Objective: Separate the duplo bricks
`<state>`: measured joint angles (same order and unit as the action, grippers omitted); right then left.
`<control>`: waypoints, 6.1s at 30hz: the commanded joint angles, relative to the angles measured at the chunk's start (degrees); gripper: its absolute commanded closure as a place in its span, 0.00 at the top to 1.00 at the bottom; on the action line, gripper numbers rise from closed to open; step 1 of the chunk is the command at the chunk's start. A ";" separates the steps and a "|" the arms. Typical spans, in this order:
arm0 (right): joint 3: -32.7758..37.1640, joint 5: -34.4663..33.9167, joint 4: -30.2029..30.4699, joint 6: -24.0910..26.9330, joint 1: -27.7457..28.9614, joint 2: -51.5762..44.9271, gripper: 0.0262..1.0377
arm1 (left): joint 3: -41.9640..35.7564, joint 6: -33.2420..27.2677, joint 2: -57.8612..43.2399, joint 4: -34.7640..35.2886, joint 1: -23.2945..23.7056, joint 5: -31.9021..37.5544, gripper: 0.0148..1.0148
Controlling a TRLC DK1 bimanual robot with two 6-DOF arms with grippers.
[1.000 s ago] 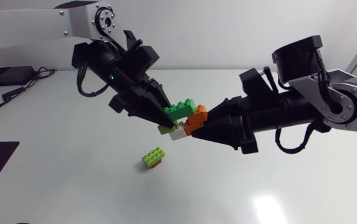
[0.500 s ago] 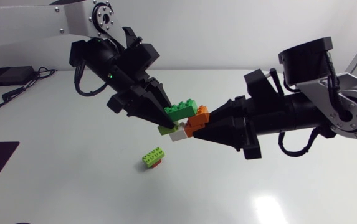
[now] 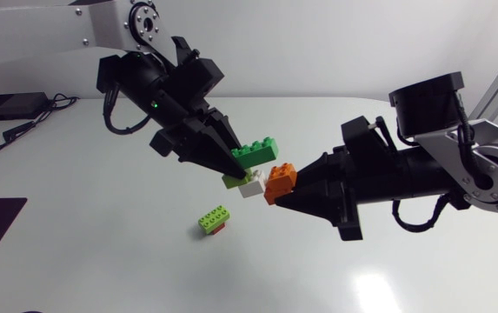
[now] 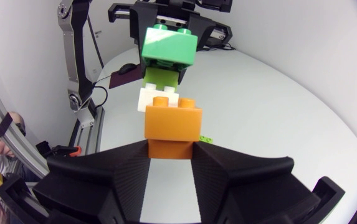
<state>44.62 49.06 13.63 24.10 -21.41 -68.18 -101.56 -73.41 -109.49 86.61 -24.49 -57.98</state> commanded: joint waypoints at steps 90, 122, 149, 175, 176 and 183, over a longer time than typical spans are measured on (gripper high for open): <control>-12.63 -19.61 -8.00 15.19 4.27 -14.79 0.96 | 16.04 13.29 12.64 -18.23 -3.63 7.97 0.28; -4.54 -5.64 5.88 -0.63 -0.39 5.34 0.96 | 18.85 27.00 12.81 -31.24 -8.12 7.26 0.29; -2.61 7.28 5.88 -3.97 -1.00 3.50 0.34 | 18.15 27.70 14.22 -29.74 -10.84 3.92 0.29; -8.15 1.04 5.62 0.07 -3.73 9.21 0.28 | 17.01 28.85 14.66 -29.13 -10.05 1.73 0.29; -8.32 0.78 5.62 0.69 -3.02 9.21 0.28 | 17.01 28.58 14.75 -29.04 -10.05 1.73 0.29; -11.05 -1.42 -1.50 7.89 10.42 -0.37 0.28 | 18.59 26.21 16.15 -28.78 -7.33 5.24 0.29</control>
<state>36.67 48.34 13.54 29.23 -12.71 -65.01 -82.74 -45.63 -94.72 57.12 -32.58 -53.19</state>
